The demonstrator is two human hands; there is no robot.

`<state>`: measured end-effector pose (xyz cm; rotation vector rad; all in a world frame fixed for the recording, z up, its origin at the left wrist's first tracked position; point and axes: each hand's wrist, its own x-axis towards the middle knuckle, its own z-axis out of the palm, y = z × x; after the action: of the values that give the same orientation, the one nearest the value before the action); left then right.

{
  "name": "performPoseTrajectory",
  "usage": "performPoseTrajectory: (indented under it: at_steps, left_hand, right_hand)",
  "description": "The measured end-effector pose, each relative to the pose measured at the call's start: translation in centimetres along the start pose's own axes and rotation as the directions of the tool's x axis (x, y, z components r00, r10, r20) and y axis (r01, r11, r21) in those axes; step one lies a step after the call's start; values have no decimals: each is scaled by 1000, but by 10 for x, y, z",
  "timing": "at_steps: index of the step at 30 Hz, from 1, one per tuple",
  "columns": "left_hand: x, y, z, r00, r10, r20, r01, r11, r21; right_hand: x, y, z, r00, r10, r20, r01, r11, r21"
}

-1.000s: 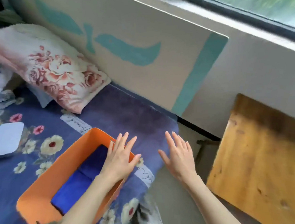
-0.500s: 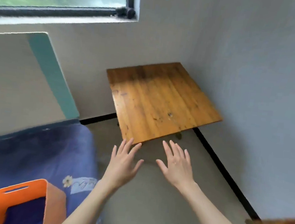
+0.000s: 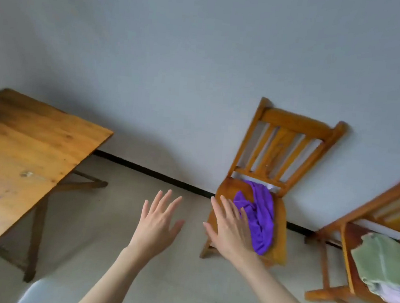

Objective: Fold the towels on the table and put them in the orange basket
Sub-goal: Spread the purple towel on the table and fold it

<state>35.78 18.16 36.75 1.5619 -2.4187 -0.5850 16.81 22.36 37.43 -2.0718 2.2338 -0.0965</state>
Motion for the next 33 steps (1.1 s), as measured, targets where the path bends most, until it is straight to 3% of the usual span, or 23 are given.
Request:
performPoseTrajectory:
  at_steps: [6, 13, 22, 29, 33]
  left_hand:
    - [62, 67, 50, 975, 177, 137, -179, 984, 2]
    - [138, 93, 97, 931, 162, 327, -187, 981, 47]
    - [260, 123, 158, 825, 108, 554, -207, 971, 120]
    - [322, 142, 233, 801, 63, 595, -170, 978, 125]
    - [343, 137, 303, 791, -31, 610, -59, 990, 127]
  right_hand:
    - [-14, 101, 8, 980, 192, -43, -191, 981, 22]
    - [27, 177, 25, 947, 316, 62, -316, 949, -10]
    - [99, 270, 61, 928, 328, 177, -352, 928, 125]
    - [144, 336, 121, 917, 238, 320, -306, 934, 182]
    - [172, 369, 182, 911, 167, 376, -261, 942, 213]
